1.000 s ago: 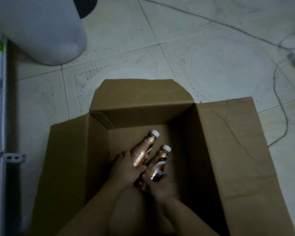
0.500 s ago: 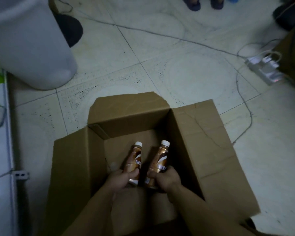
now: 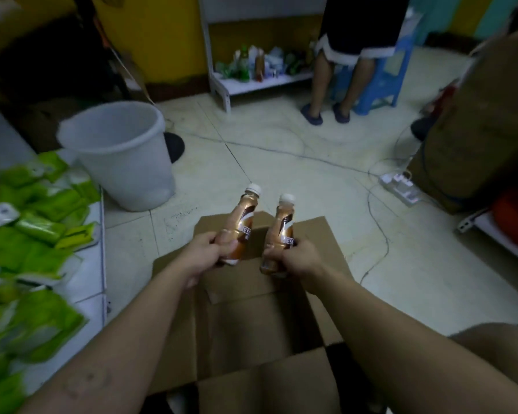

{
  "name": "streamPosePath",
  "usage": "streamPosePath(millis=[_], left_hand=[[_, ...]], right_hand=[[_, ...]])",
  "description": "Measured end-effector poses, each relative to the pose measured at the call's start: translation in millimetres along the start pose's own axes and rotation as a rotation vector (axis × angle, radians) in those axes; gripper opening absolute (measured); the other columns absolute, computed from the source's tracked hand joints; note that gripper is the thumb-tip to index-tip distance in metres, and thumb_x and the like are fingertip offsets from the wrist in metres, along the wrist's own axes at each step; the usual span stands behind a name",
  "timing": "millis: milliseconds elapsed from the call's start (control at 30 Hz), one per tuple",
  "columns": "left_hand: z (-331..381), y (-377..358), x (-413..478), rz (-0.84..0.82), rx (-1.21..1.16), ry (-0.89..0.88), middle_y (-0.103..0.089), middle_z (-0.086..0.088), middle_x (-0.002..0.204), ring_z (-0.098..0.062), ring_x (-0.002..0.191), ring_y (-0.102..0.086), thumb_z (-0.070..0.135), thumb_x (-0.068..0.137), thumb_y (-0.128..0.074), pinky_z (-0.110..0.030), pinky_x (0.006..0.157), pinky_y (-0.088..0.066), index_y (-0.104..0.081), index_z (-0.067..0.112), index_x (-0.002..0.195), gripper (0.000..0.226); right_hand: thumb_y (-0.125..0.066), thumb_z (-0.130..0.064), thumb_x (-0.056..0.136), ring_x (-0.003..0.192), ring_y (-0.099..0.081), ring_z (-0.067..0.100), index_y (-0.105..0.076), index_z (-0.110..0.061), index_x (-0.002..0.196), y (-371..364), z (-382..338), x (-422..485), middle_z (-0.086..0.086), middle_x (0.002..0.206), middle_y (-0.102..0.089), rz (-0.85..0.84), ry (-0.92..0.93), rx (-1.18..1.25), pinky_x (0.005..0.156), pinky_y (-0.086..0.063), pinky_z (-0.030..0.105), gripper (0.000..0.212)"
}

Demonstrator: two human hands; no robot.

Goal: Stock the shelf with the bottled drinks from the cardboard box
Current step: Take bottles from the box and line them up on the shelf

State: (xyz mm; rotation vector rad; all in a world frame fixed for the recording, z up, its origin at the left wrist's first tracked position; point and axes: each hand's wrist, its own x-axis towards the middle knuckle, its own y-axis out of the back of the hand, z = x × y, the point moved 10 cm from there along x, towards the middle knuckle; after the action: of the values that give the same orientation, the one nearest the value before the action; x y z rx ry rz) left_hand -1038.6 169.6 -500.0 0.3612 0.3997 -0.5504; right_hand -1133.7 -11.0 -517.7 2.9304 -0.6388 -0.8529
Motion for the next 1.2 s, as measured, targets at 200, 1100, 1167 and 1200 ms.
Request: streamPosePath(millis=[200, 1100, 1167, 1200], left_hand=[[84, 26, -90, 0.115, -0.041, -0.208, -0.072, -0.002, 0.100, -0.020, 0.092, -0.069, 0.031, 0.072, -0.081, -0.040, 0.085, -0.055, -0.065, 0.021, 0.104, 0.037], [271, 194, -398, 0.881, 0.361, -0.708, -0.060, 0.017, 0.089, -0.005, 0.080, -0.061, 0.045, 0.055, -0.087, -0.021, 0.063, -0.046, -0.045, 0.035, 0.109, 0.069], [248, 220, -414, 0.947, 0.404, -0.622, -0.062, 0.014, 0.088, -0.004, 0.077, -0.063, 0.043, 0.055, -0.087, -0.020, 0.061, -0.046, -0.047, 0.034, 0.109, 0.068], [235, 232, -423, 0.975, 0.405, -0.575, -0.064, 0.012, 0.088, -0.004, 0.077, -0.063, 0.041, 0.055, -0.088, -0.021, 0.061, -0.047, -0.048, 0.032, 0.109, 0.067]], right_hand=[[-0.082, -0.029, 0.073, 0.084, -0.068, 0.013, -0.056, -0.021, 0.110, 1, -101, -86, -0.002, 0.099, -0.067, -0.077, 0.271, -0.089, 0.055, -0.054, 0.019, 0.046], [-0.083, -0.011, 0.069, 0.095, -0.067, 0.018, -0.058, -0.018, 0.111, -118, -350, -318, 0.001, 0.102, -0.069, -0.352, 0.930, -0.103, 0.083, -0.057, 0.041, 0.049], [-0.083, -0.008, 0.068, 0.093, -0.067, 0.018, -0.059, -0.017, 0.110, -161, -343, -316, 0.001, 0.100, -0.069, -0.424, 0.919, -0.100, 0.082, -0.057, 0.040, 0.049], [-0.083, -0.007, 0.068, 0.092, -0.067, 0.017, -0.059, -0.016, 0.108, -185, -337, -316, 0.001, 0.098, -0.069, -0.462, 0.911, -0.101, 0.081, -0.057, 0.038, 0.048]])
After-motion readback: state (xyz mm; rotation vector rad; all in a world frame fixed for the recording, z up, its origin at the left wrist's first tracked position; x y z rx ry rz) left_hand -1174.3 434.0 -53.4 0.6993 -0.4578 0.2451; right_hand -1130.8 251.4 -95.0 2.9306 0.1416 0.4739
